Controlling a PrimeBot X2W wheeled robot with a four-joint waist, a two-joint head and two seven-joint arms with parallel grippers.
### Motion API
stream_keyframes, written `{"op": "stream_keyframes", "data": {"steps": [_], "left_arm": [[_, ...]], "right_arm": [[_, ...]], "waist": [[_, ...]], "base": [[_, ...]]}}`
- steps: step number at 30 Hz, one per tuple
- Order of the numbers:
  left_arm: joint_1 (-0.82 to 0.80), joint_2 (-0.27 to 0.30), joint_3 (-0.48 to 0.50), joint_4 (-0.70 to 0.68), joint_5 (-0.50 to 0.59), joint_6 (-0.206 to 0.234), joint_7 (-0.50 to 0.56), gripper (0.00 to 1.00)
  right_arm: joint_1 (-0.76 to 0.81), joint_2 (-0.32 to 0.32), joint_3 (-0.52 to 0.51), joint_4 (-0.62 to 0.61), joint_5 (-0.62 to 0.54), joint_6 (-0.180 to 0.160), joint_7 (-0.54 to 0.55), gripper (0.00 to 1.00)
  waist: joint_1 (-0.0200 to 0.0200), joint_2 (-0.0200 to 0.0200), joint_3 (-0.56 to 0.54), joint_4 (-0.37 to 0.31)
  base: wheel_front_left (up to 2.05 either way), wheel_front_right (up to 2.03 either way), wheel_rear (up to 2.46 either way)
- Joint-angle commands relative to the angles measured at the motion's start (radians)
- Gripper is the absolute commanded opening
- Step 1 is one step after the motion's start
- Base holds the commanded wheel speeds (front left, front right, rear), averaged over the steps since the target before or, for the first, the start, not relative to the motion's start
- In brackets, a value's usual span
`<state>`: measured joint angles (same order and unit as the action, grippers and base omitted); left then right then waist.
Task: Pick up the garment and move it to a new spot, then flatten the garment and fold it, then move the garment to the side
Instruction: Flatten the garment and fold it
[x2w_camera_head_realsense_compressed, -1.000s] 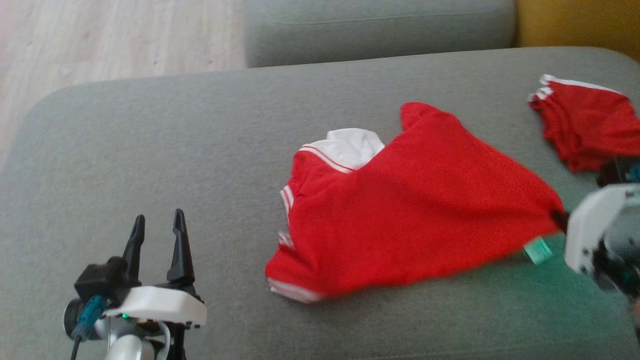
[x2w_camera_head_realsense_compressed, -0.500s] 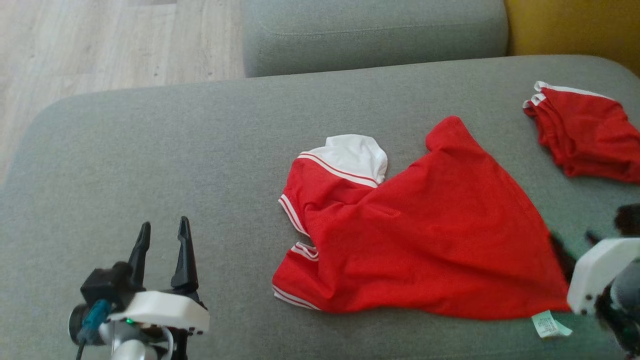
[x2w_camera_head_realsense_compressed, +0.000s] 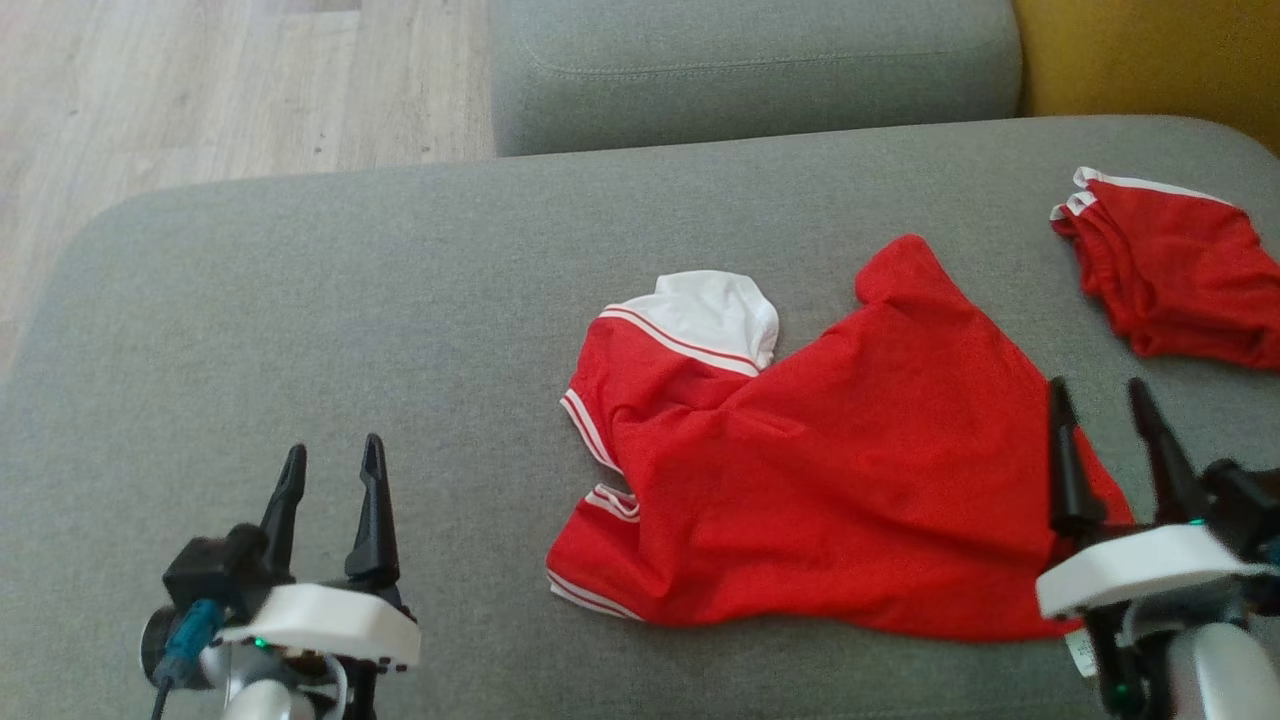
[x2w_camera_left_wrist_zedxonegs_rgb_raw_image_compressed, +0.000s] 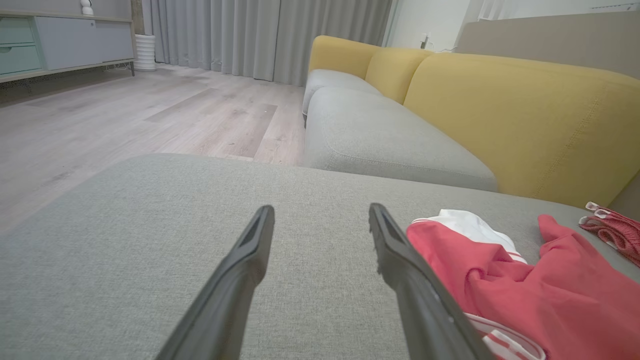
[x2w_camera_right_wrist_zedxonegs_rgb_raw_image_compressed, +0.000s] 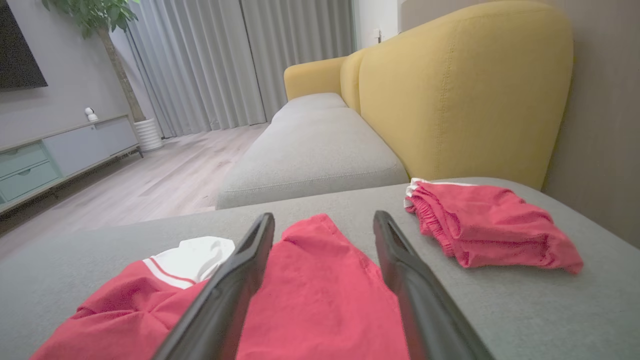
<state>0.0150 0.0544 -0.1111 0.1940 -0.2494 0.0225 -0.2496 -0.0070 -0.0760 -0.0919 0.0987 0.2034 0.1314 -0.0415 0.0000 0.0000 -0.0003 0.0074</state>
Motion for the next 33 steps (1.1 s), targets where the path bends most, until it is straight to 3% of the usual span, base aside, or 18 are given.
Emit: {"op": "stream_keyframes", "data": {"steps": [1, 8, 11, 14, 17, 18, 22, 28, 33], "left_arm": [[-0.042, 0.002, 0.038, -0.033, 0.004, -0.004, -0.012, 1.0], [-0.105, 0.012, 0.01, -0.028, -0.008, -0.044, 0.027, 1.0], [-0.2, 0.033, -0.021, -0.021, -0.043, -0.093, 0.169, 1.0], [-0.327, 0.068, -0.066, 0.018, -0.095, -0.13, 0.386, 1.0], [-0.46, 0.099, -0.109, 0.084, -0.169, -0.146, 0.587, 1.0], [-0.46, 0.099, -0.109, 0.084, -0.169, -0.146, 0.587, 1.0], [-0.593, 0.127, -0.144, 0.212, -0.298, -0.152, 0.815, 1.0], [-0.683, 0.174, -0.23, 0.341, -0.404, -0.153, 1.002, 1.0], [-0.71, 0.202, -0.279, 0.404, -0.442, -0.153, 1.055, 1.0]], "right_arm": [[-0.021, -0.003, 0.042, -0.01, -0.001, -0.001, -0.035, 1.0], [-0.067, -0.009, 0.077, 0.04, 0.007, -0.001, -0.08, 1.0], [-0.085, -0.012, 0.093, 0.042, 0.015, -0.001, -0.089, 1.0], [-0.104, -0.009, 0.109, 0.044, 0.023, -0.001, -0.093, 1.0], [-0.129, -0.003, 0.127, 0.05, 0.031, -0.001, -0.101, 1.0], [-0.129, -0.003, 0.127, 0.05, 0.031, -0.001, -0.101, 1.0], [-0.167, 0.006, 0.149, 0.066, 0.044, -0.001, -0.117, 1.0], [-0.208, 0.014, 0.158, 0.101, 0.056, -0.001, -0.142, 1.0], [-0.223, 0.018, 0.163, 0.126, 0.06, -0.001, -0.155, 1.0]], "waist": [[0.0, 0.0, 0.003, -0.007], [0.0, 0.0, 0.022, -0.029], [0.0, 0.0, 0.038, -0.05], [0.0, 0.0, 0.064, -0.084], [0.0, 0.0, 0.099, -0.127], [0.0, 0.0, 0.099, -0.127], [0.0, 0.0, 0.143, -0.192], [0.0, 0.0, 0.181, -0.272], [0.0, 0.0, 0.195, -0.303]], "base": [[0.0, 0.0, 0.0], [0.0, 0.0, 0.0], [0.0, 0.0, 0.0], [0.0, 0.0, 0.0], [0.0, 0.0, 0.0], [0.0, 0.0, 0.0], [0.0, 0.0, 0.0], [0.0, 0.0, 0.0], [0.0, 0.0, 0.0]]}}
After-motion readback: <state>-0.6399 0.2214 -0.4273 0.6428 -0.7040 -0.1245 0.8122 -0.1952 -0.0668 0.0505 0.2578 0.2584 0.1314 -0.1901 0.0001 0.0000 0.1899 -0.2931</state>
